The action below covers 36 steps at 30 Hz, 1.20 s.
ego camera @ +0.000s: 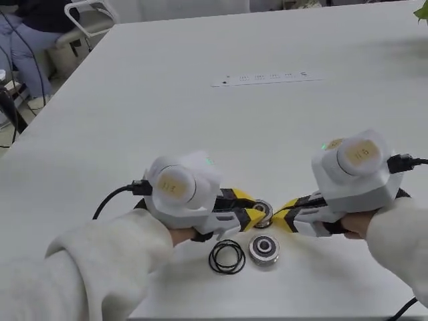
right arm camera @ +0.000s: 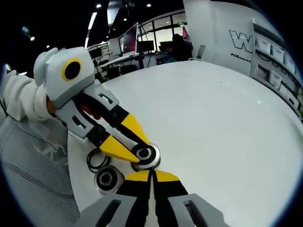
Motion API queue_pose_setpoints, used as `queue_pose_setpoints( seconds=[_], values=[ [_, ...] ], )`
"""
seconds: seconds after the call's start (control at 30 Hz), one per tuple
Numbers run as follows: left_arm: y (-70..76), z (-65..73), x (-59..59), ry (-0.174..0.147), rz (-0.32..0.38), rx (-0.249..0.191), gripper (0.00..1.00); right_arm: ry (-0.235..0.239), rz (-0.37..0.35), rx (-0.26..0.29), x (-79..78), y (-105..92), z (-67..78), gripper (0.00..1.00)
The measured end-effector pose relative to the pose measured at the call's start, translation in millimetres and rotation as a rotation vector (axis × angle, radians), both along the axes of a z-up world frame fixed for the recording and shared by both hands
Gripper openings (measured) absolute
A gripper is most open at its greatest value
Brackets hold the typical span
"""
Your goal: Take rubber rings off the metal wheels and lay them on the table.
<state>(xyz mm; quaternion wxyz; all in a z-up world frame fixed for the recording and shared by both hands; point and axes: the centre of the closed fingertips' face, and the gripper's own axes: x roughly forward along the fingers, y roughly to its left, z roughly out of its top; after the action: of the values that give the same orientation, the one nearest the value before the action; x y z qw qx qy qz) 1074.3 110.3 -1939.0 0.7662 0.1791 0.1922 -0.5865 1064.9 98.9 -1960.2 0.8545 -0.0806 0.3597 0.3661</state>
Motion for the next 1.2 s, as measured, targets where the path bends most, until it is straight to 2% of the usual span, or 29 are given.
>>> queue_pose_setpoints(
  seconds=[0.33, 0.37, 0.43, 0.47, 0.53, 0.63, 0.87, 1.2],
  values=[
    [0.9, -0.8, 0.7, -0.001, 0.001, 0.011, 0.07, 0.027, -0.059, 0.046, 4.5, -3.4, 4.3, 0.0],
    [1.1, -0.8, 0.6, -0.001, 0.0, 0.011, 0.07, 0.027, -0.07, 0.059, 5.3, -3.6, 6.1, 0.0],
    [1.3, -0.8, 0.4, 0.0, -0.002, 0.013, 0.07, 0.027, -0.108, 0.133, 9.7, -0.8, 16.3, 0.0],
    [1.3, -0.8, 0.4, -0.001, -0.002, 0.014, 0.07, 0.05, -0.119, 0.162, 8.5, 0.5, 18.2, 0.0],
    [1.2, -0.8, 0.1, -0.002, -0.003, 0.014, 0.07, 0.047, -0.114, 0.133, 6.7, -1.0, 14.5, 0.0],
    [1.2, -0.7, -0.2, -0.007, -0.008, 0.016, 0.07, 0.062, -0.119, 0.153, 4.9, 2.7, 17.1, 0.0],
    [2.0, -0.5, -0.6, -0.016, -0.017, 0.023, 0.07, 0.047, -0.099, 0.141, 4.3, 7.4, 19.4, 0.0],
    [2.5, -0.7, -0.5, -0.015, -0.013, 0.022, 0.07, 0.043, -0.083, 0.159, 3.4, 13.8, 23.2, 0.0]
  ],
)
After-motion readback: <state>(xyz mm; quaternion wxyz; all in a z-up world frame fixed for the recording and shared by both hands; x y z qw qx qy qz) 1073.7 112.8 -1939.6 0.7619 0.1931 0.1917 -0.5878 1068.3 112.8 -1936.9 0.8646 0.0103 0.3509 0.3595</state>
